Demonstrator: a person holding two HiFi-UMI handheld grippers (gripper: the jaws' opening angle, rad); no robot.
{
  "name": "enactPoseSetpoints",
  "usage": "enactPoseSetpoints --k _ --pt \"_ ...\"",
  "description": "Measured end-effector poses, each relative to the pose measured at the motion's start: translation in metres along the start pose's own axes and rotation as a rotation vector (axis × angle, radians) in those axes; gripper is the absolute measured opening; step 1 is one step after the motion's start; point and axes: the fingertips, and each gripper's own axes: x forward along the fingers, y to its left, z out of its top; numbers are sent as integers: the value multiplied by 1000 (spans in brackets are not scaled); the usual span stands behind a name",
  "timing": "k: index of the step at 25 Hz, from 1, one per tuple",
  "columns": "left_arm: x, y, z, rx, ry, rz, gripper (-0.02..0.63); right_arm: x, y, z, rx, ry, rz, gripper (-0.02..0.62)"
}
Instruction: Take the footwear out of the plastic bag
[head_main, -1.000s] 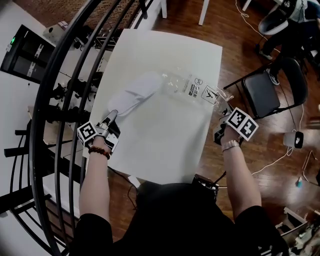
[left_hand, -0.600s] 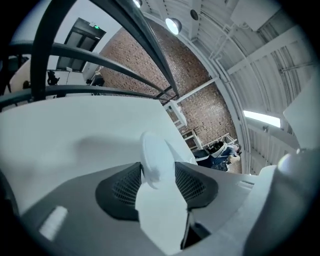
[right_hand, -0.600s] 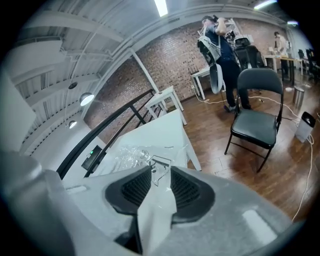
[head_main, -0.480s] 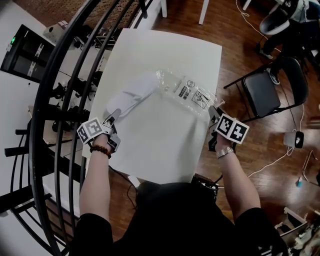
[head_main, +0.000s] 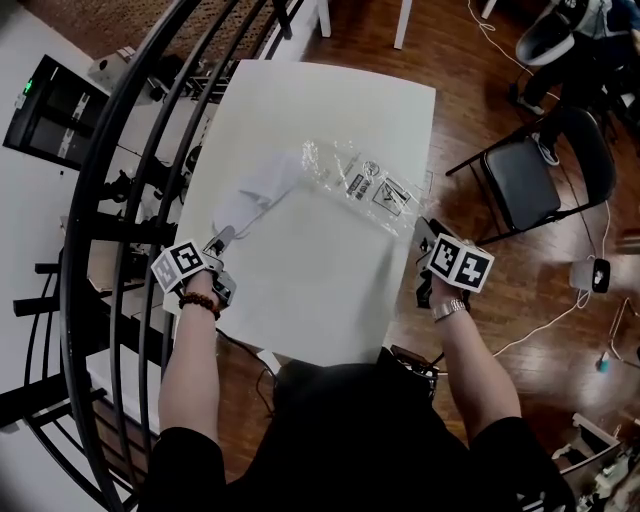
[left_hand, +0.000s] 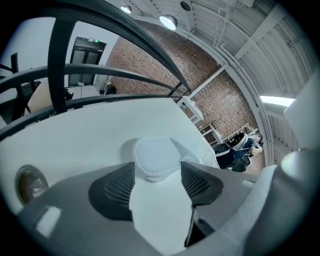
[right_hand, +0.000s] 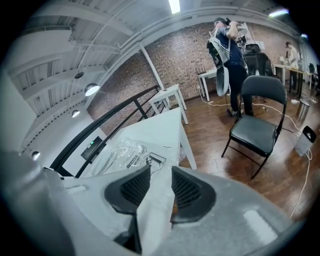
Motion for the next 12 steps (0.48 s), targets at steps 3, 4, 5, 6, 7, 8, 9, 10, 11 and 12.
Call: enactPoseSetpoints --k 3,4,5,6,7,8,9,10,11,12 --pt "-7 1 -2 4 -21 18 295 -6 -1 3 -31 -17 10 115" --pt "-10 -1 -3 9 -28 20 295 -8 1 4 -48 -24 16 115" --pt "-12 -4 -5 18 -35 22 291 -11 4 6 -69 -31 25 115" --pt "-15 -7 -7 29 -41 24 290 -14 7 8 -93 -37 35 115" --pt "-17 -12 -9 42 -46 26 290 -17 11 10 -119 -42 44 115" --pt "-18 -17 -12 54 -53 25 283 -19 15 11 -146 -47 55 114" --pt "-19 -23 -15 63 -61 21 273 -21 19 13 -173 -51 70 114" --pt "-20 -29 -18 69 -69 14 264 -22 24 15 -199 -54 86 114" --pt "-21 -35 -22 74 -78 6 254 -24 28 15 -226 -54 101 112" --pt "-22 -41 -26 81 -84 -4 240 -25 33 15 -255 -53 115 105"
